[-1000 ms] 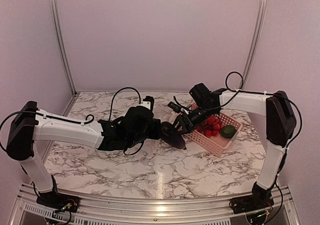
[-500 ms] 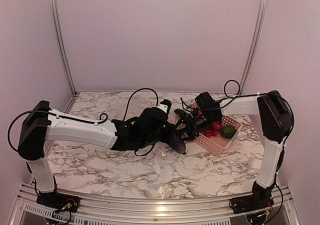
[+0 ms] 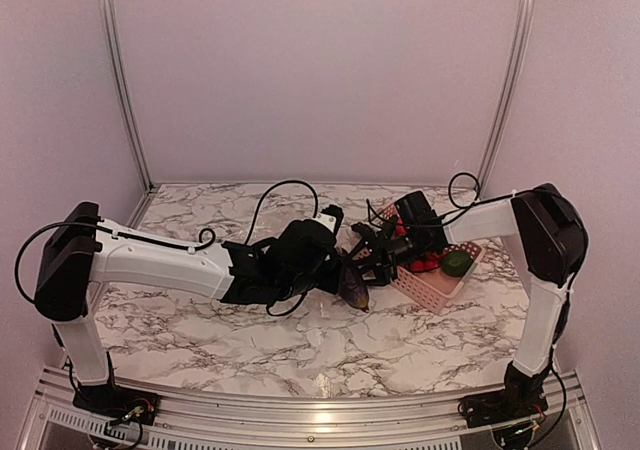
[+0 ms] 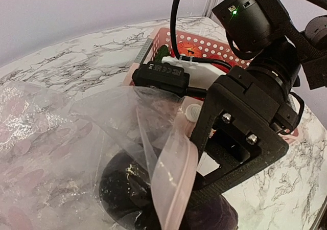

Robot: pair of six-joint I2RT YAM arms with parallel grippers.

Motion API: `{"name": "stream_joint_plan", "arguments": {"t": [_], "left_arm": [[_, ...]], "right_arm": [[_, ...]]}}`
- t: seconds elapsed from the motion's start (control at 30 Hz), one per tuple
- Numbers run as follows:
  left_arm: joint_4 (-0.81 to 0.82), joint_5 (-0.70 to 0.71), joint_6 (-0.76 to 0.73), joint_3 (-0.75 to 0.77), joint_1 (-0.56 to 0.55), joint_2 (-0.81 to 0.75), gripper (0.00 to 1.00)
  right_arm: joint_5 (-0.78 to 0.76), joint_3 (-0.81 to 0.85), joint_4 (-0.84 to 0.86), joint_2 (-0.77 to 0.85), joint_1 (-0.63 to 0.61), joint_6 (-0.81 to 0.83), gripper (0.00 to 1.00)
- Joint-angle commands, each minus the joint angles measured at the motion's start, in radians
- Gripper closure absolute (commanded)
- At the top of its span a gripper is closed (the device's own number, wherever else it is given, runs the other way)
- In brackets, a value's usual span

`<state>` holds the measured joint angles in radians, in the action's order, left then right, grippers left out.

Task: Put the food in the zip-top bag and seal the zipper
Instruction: Place the fake vegetable in the zipper food storage bag.

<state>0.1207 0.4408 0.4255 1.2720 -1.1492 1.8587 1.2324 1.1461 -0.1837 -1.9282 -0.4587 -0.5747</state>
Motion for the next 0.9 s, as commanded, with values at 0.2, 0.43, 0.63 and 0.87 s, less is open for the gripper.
{"name": "stream_joint_plan", "arguments": {"t": [0.2, 0.43, 0.63, 0.87], "left_arm": [[-0.019, -0.159, 0.013, -0.02, -0.006, 0.028, 1.0], [0.035, -0.122, 0.124, 0.002, -0.006, 0.042, 1.0], [0.068, -0.038, 0.178, -0.039, 0.005, -0.023, 1.0], [0.174, -0.12, 0.297, -0.113, 0.063, -0.065, 1.0]], "right_arm": [[0.049, -0.022, 0.384, 0.076, 0.024, -0.352, 0.72], [0.003, -0.079, 0.553, 0.128, 0.035, -0.556, 0.54], [-0.023, -0.103, 0.527, 0.202, 0.02, -0.525, 0.3], [-0.044, -0.097, 0.449, 0.255, 0.012, -0.474, 0.14]]}}
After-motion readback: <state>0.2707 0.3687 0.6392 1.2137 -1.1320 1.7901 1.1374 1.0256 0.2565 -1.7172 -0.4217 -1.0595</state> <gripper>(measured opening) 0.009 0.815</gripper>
